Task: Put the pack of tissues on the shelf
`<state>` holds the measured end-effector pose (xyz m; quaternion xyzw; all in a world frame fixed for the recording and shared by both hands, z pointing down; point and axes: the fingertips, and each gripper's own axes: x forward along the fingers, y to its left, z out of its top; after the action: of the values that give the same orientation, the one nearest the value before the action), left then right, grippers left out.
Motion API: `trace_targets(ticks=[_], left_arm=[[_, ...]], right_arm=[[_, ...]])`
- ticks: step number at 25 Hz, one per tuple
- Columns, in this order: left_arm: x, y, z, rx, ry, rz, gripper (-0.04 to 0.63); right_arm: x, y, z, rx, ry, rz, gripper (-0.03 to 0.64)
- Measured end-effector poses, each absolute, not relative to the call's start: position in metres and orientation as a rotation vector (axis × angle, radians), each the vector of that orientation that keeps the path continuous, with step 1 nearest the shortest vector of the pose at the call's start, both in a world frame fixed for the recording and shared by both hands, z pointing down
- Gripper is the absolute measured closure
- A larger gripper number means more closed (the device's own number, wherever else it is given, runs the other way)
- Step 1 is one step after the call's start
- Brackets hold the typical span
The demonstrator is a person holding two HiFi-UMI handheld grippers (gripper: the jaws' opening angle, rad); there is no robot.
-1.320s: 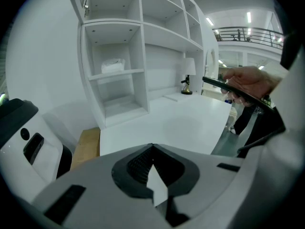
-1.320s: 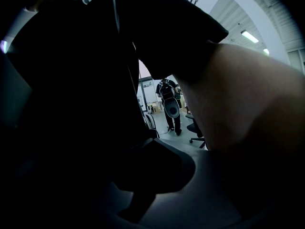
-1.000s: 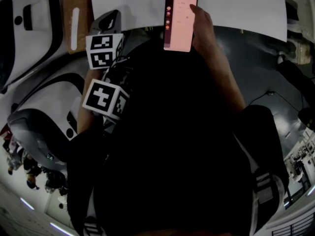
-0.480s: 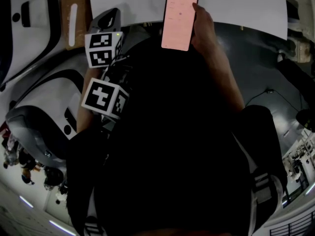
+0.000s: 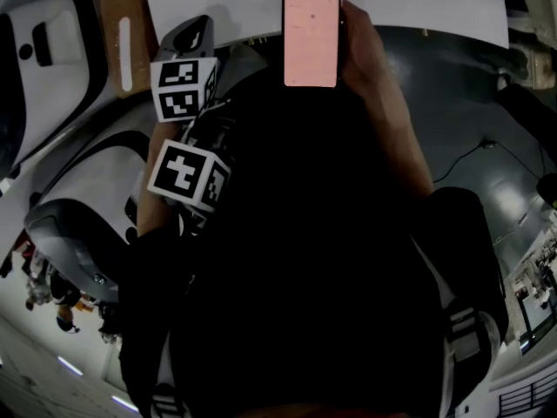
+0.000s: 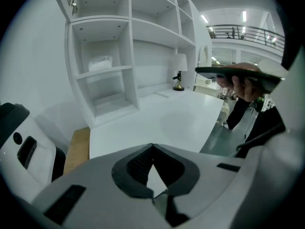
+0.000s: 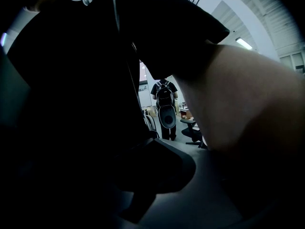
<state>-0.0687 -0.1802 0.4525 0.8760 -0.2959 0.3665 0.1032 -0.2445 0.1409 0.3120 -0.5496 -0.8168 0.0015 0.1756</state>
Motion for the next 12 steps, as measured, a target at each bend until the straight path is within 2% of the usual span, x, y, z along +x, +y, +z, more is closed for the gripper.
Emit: trace_targets(ticks=[12], left_arm=[[-0.056,-0.163,0.462,2.607,-0.766,1.137,0.586]], right_arm=[[-0.250,0.140,0.307,-1.508,-2.383,0.060,0.606]])
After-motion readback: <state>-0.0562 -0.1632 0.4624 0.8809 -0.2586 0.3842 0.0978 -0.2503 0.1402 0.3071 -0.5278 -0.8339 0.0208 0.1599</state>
